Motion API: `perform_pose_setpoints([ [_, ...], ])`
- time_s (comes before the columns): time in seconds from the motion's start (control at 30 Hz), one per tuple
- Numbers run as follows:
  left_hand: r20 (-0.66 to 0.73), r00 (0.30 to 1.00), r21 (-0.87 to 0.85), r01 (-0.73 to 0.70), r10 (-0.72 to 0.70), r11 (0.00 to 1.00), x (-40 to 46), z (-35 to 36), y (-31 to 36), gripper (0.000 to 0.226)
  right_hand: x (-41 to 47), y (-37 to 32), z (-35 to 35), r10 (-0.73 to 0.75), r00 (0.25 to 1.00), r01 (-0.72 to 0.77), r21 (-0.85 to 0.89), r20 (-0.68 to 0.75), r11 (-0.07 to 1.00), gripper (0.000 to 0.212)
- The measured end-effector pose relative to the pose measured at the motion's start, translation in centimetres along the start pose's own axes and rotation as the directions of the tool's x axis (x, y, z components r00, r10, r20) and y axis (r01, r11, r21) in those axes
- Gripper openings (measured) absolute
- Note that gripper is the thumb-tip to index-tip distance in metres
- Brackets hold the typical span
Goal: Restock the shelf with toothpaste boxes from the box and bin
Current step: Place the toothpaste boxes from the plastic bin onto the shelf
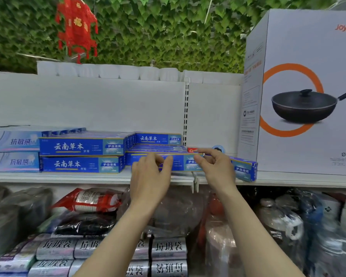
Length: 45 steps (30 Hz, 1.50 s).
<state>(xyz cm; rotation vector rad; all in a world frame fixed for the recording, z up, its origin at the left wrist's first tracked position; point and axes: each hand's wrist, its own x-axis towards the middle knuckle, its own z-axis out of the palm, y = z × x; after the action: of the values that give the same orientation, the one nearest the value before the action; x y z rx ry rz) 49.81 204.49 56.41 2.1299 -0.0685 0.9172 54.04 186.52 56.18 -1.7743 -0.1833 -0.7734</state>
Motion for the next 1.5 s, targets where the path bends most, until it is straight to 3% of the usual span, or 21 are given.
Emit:
perform_pose_setpoints([
  [0.1, 0.072, 0.997, 0.080, 0.010, -0.015, 0.997, 1.3, 1.0, -1.4, 0.046, 0.8, -0.4, 1.4, 0.000, 1.000, -0.002, -0.067, -0.029, 0.998, 0.027],
  [0.17, 0.056, 0.998, 0.099, 0.003, -0.008, 0.995, 1.7, 1.4, -1.9, 0.048, 0.6, -1.3, 2.1, 0.016, 0.999, -0.017, -0.033, -0.037, 0.999, 0.056],
  [0.23, 0.044, 0.999, 0.087, 0.004, -0.008, 0.996, 2.0, 1.5, -2.3, 0.049, 0.2, -1.8, 2.7, 0.053, 0.997, -0.051, 0.040, -0.053, 0.998, 0.066],
  [0.4, 0.092, 0.995, -0.028, -0.032, 0.034, 0.999, 2.4, 1.7, -2.1, 0.048, -0.6, -2.2, 3.4, 0.079, 0.992, -0.064, 0.147, -0.098, 0.987, 0.052],
  [0.5, 0.139, 0.988, -0.221, -0.027, 0.059, 0.975, 2.7, 2.5, -0.9, 0.045, -0.9, -2.6, 2.9, 0.082, 0.991, -0.053, 0.246, -0.110, 0.968, 0.026],
  [0.6, 0.172, 0.982, -0.406, -0.004, 0.081, 0.914, 2.4, 3.5, 1.3, 0.038, -1.6, -2.9, 1.9, 0.088, 0.990, -0.053, 0.281, -0.113, 0.958, 0.015],
  [0.7, 0.218, 0.971, -0.489, 0.024, 0.096, 0.872, 1.5, 4.6, 3.5, 0.032, -2.3, -2.9, 0.2, 0.055, 0.985, -0.017, 0.231, -0.160, 0.973, 0.021],
  [0.77, 0.242, 0.965, -0.512, 0.038, 0.101, 0.858, 0.9, 5.4, 4.5, 0.031, -2.7, -2.8, -1.5, 0.031, 0.963, 0.019, 0.179, -0.269, 0.984, 0.033],
  [0.9, 0.289, 0.953, -0.489, 0.064, 0.093, 0.870, 0.3, 7.1, 5.1, 0.033, -3.4, -1.8, -5.7, -0.051, 0.835, 0.019, -0.065, -0.548, 0.998, 0.025],
  [1.13, 0.295, 0.951, -0.434, 0.049, 0.090, 0.900, -0.4, 8.3, 5.7, 0.038, -2.9, 1.0, -8.0, 0.036, 0.867, -0.148, -0.188, -0.497, 0.971, 0.036],
  [1.4, 0.275, 0.957, -0.447, 0.039, 0.096, 0.894, -0.3, 7.7, 5.4, 0.031, -3.0, 0.5, -8.2, 0.049, 0.825, -0.173, -0.168, -0.563, 0.970, 0.027],
  [1.5, 0.191, 0.975, -0.462, -0.010, 0.110, 0.887, -0.4, 7.5, 5.0, 0.033, -3.5, -0.5, -8.7, 0.030, 0.801, -0.114, -0.103, -0.598, 0.988, 0.026],
])
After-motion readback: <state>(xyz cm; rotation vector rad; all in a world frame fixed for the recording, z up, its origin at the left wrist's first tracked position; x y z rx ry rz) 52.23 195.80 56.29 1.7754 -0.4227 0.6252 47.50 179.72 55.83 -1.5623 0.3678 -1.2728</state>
